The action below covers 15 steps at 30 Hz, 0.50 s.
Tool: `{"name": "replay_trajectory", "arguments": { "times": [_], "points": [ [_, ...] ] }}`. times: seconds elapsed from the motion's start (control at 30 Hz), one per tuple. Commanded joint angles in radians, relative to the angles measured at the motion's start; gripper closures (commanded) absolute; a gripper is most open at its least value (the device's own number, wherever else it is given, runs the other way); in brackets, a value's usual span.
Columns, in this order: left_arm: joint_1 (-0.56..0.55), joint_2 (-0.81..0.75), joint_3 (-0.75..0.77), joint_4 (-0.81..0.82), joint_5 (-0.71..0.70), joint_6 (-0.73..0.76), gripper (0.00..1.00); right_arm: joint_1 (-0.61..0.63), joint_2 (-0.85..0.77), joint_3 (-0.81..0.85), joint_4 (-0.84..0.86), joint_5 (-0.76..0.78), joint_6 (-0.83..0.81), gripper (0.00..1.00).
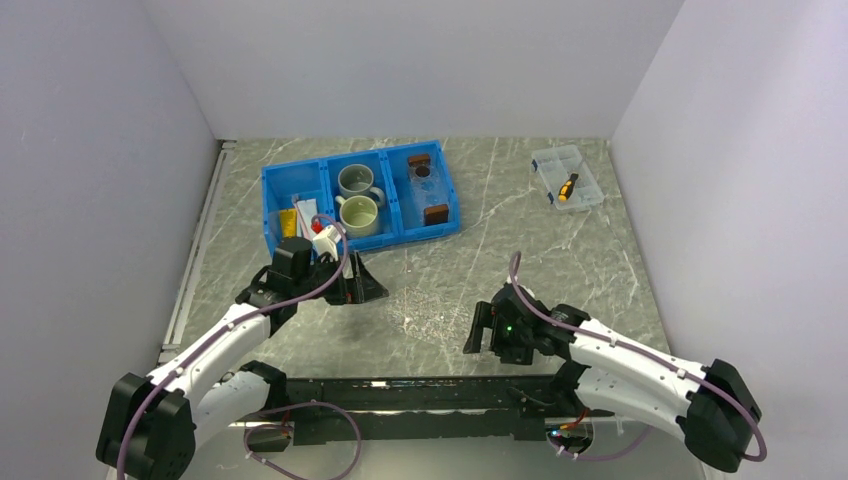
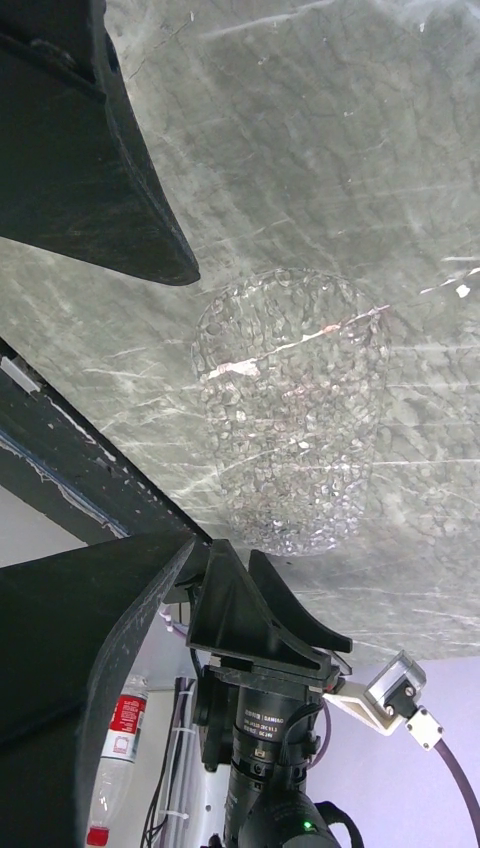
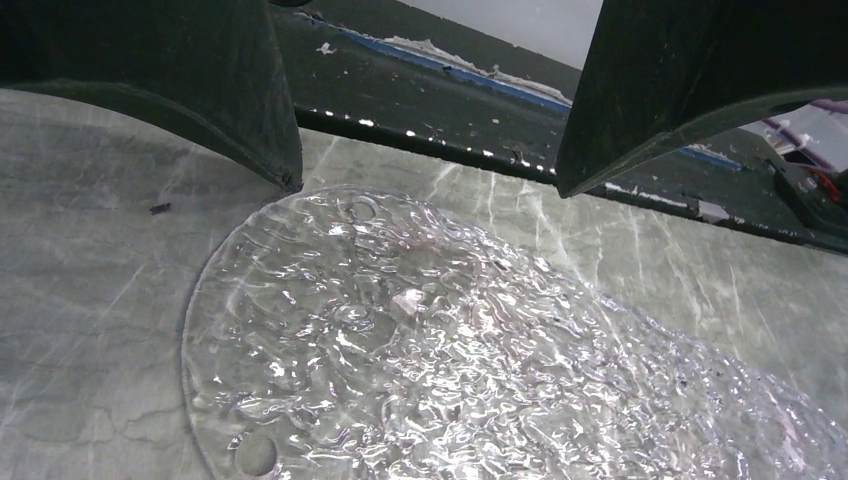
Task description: Prepare toiletry sets of a toothbrush and toothpaste on the tray
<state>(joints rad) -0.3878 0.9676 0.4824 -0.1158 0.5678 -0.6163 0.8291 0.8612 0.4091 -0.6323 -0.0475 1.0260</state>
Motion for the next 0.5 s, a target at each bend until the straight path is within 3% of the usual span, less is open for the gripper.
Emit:
{"name": "replay_trajectory", "arguments": {
  "times": [0.0,0.47],
  "points": [
    [-0.003,0.005,0.005,0.046,0.007,-0.008,0.01,0.001,0.030,0.002,0.059,0.044,0.033,0.00],
    [-0.003,-0.019,-0.024,0.044,0.003,-0.014,0.00,-0.034,0.147,0.053,0.111,0.167,0.013,0.00]
  ]
}}
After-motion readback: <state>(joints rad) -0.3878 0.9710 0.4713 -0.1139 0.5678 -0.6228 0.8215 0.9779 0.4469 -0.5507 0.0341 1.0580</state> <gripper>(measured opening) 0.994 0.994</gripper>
